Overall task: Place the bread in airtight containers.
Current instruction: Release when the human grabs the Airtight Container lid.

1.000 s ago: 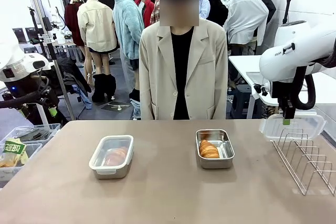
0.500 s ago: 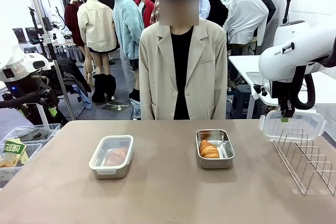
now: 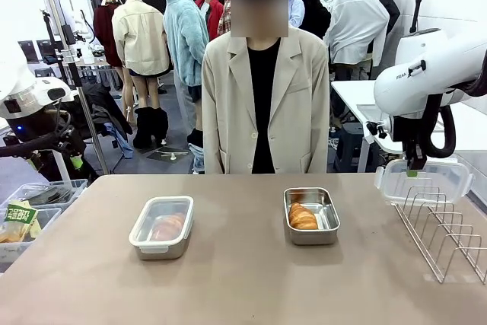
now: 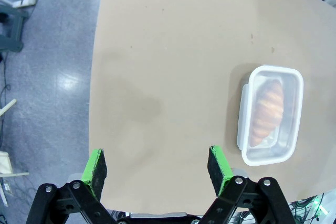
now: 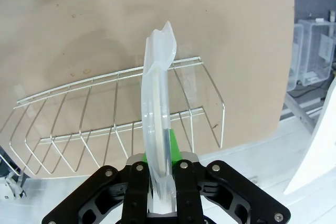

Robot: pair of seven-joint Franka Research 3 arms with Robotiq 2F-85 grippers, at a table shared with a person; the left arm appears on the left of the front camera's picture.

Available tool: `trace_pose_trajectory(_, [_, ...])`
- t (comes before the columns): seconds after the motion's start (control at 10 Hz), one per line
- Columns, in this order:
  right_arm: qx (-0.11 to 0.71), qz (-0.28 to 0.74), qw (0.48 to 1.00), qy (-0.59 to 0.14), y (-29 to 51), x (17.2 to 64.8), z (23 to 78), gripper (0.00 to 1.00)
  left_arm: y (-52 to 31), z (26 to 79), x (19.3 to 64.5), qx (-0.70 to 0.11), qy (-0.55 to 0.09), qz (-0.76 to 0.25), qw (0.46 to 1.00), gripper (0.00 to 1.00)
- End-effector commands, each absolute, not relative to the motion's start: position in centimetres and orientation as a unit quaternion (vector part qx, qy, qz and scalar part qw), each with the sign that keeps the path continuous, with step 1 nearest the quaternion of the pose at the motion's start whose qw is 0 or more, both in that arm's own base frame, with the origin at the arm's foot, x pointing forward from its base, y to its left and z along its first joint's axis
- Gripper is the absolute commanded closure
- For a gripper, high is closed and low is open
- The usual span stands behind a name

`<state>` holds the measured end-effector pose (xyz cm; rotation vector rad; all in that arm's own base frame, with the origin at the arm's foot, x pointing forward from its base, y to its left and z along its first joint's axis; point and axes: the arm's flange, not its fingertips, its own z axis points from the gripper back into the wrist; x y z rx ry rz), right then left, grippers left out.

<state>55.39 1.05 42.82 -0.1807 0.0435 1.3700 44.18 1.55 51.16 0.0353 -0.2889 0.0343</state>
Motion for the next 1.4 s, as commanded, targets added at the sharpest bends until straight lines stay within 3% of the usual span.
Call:
trace_pose_trajectory(0.0, [-0.104,0.632,0.768,-0.007,1.6,53.4,45.5,1.00,1.5,51.3,44.3,0.018,-0.149,0.017,0.988,0.00])
trace_pose_trajectory(0.2, [-0.176,0.663,0.722,-0.095,4.1,49.1,50.5,1.00,1.5,51.3,44.3,0.018,-0.149,0.017,0.988,0.00])
trace_pose_trajectory(0.5, [-0.226,0.716,0.636,-0.177,9.9,47.7,54.4,1.00,1.5,51.3,44.3,0.018,-0.149,0.017,0.988,0.00])
trace_pose_trajectory(0.8, [-0.242,0.750,0.585,-0.194,17.4,50.9,56.5,1.00,1.5,51.3,44.3,0.018,-0.149,0.017,0.988,0.00])
trace_pose_trajectory(1.3, [-0.209,0.770,0.576,-0.177,19.8,53.8,55.7,1.00,1.5,51.3,44.3,0.018,-0.149,0.017,0.988,0.00])
